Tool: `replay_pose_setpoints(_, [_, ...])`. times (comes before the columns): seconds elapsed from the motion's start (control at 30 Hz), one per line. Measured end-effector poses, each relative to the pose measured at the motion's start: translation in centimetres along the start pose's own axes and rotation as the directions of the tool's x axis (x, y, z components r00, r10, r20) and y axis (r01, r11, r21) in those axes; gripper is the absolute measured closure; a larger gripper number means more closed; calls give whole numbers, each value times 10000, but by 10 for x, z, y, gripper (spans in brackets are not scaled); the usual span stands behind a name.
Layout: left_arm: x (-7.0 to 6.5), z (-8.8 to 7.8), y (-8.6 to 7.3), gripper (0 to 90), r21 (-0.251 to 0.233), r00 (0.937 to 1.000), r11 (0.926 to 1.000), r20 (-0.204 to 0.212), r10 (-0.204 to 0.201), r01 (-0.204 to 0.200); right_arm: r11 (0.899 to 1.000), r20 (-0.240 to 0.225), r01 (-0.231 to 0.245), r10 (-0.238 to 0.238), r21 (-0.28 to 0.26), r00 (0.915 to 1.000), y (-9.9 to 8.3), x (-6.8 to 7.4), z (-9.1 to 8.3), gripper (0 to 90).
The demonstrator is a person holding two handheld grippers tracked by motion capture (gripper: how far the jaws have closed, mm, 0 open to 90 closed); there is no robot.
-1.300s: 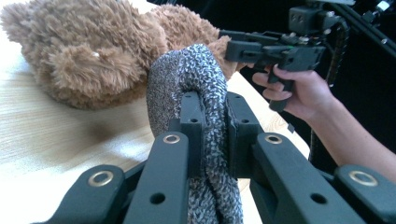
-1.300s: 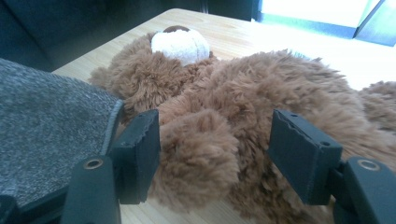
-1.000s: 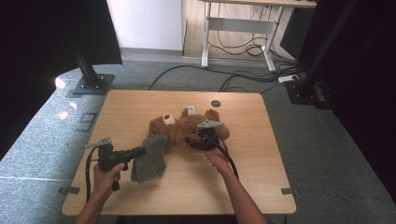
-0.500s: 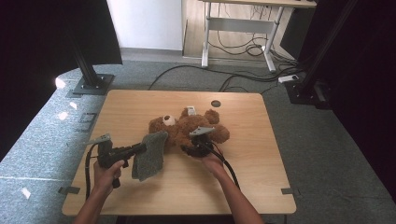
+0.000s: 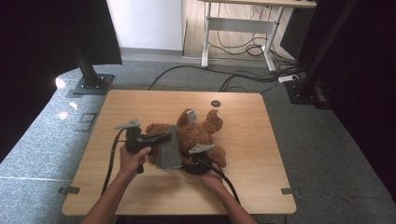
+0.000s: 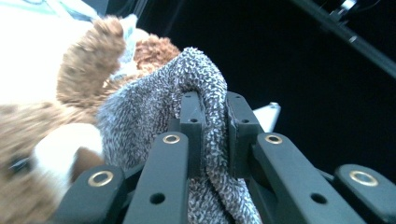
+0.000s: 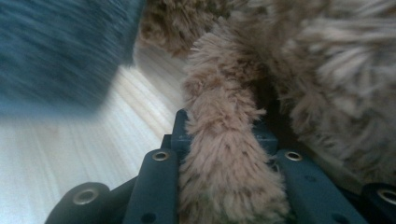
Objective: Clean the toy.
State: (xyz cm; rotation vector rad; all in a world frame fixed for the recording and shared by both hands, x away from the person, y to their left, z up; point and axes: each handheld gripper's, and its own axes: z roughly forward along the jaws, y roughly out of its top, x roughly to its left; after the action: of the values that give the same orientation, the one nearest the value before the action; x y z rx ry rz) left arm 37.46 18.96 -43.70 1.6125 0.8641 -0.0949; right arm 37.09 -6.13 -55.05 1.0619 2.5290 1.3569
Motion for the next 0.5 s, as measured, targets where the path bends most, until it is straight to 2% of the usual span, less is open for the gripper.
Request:
replay_pose_setpoints(0.1, [2, 26, 0, 791, 438, 9996, 9990, -273, 86, -74, 10000, -7, 33, -33, -34, 10000, -2, 1, -1, 712])
replay_pose_setpoints(0.17, [3, 43, -2, 791, 697, 9974, 9973, -666, 293, -246, 10000, -48, 18, -18, -11, 10000, -3, 2, -2, 710])
replay_pose_setpoints(0.27, [8, 59, -6, 791, 884, 9957, 9960, -915, 172, -91, 9999, -194, -89, 87, -85, 9998, -7, 2, -4, 706])
replay_pose_setpoints(0.37, [15, 72, -12, 789, 1288, 9935, 9915, -1141, -10, 158, 9998, -176, -114, 111, -146, 9998, -9, 2, -5, 703])
replay_pose_setpoints(0.5, [14, 72, -14, 790, 1488, 9848, 9888, -1690, 395, -141, 9993, -51, -338, 338, -136, 9994, -9, 2, -5, 699])
